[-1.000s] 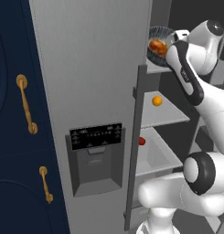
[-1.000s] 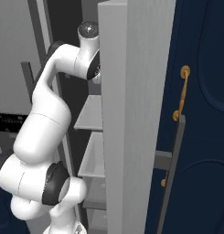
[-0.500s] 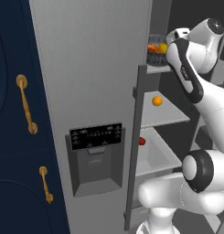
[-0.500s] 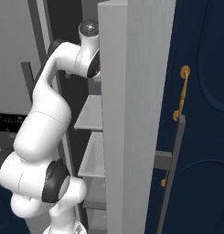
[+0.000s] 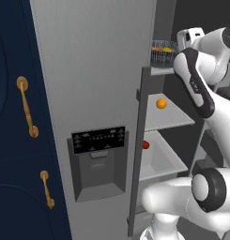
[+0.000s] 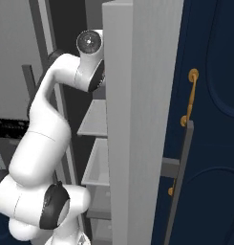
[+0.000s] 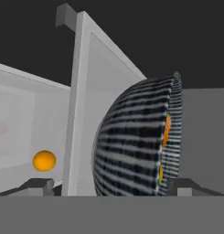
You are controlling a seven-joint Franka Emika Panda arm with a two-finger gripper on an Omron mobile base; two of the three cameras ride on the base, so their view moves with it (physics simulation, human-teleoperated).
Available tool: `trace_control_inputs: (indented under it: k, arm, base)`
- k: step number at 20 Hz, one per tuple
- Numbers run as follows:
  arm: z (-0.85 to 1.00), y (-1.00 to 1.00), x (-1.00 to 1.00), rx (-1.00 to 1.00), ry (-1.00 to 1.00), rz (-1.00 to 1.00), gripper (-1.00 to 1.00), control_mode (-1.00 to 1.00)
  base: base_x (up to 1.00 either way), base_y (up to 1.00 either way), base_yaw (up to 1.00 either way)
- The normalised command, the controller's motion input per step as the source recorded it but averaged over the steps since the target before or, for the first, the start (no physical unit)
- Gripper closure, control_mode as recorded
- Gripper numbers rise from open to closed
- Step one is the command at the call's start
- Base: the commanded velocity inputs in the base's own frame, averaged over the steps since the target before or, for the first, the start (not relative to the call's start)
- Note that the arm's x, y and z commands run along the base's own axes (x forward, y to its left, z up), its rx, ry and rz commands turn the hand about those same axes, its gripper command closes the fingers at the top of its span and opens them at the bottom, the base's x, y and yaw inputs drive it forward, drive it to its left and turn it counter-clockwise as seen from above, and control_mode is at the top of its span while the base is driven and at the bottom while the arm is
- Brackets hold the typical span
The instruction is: Pick the chicken drumstick and lemon from their plates and place them in the bowl. Then put the bowl in the fridge.
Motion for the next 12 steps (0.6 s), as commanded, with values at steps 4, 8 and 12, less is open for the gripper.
trace_control_inputs:
  k: [4, 8, 12]
  arm:
    - [0.75, 0.1, -0.97, 0.0, 0.07, -0.11, -1.0, -1.0]
    - [0.13, 0.36, -1.0, 0.03, 0.07, -0.12, -1.0, -1.0]
    - [0.0, 0.39, -1.0, 0.14, 0.09, -0.08, -1.0, -1.0]
  base:
    - [0.0, 0.0, 0.0]
    - [0.0, 0.0, 0.0]
    - [0.0, 0.0, 0.0]
